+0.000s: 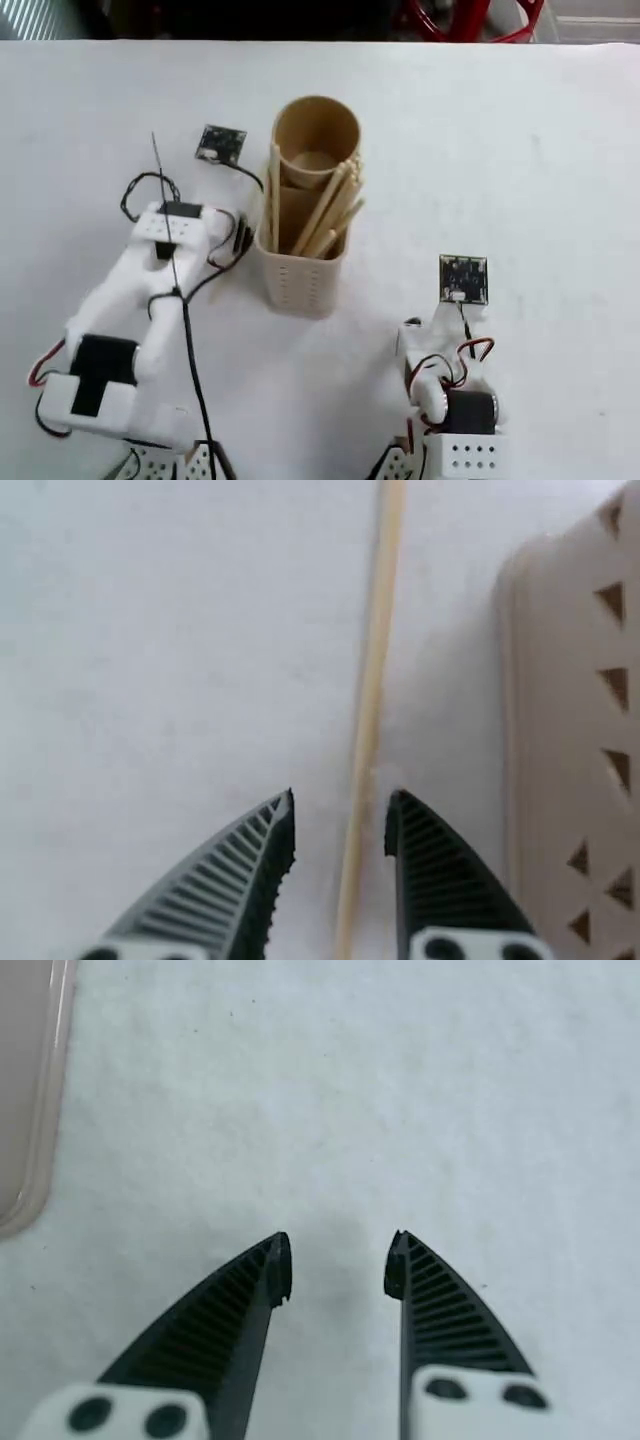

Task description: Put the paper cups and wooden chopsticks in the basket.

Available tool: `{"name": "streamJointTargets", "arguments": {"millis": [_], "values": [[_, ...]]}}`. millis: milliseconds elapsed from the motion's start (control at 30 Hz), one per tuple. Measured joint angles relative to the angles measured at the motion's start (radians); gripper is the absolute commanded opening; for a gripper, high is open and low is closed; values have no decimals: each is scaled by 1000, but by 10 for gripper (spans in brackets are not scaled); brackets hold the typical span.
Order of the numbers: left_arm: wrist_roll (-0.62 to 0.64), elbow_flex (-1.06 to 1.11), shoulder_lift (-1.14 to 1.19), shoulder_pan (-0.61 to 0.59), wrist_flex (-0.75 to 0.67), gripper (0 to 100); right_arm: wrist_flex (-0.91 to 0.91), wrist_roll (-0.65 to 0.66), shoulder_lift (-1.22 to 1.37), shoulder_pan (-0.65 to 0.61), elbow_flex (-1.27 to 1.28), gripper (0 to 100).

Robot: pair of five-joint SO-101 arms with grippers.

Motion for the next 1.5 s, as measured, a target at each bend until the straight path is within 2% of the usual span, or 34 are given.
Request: {"name": "streamJointTargets", "arguments": {"millis": [433, 900, 1000, 1133, 1267, 1367, 1500], "values": [[0, -160, 158, 0, 107, 25, 0, 0, 0, 0, 0, 159], [2, -160, 158, 0, 109, 24, 0, 0, 0, 0, 0, 159], [2, -166, 144, 0, 155, 24, 0, 0, 0, 0, 0, 159], [2, -143, -32, -6, 206, 24, 0, 0, 0, 0, 0, 159], [2, -26, -354, 11, 198, 24, 0, 0, 0, 0, 0, 159], [-11, -8, -615, 68, 198, 24, 0, 0, 0, 0, 0, 159], [-121, -78, -861, 175, 196, 24, 0, 0, 0, 0, 0, 159]]}}
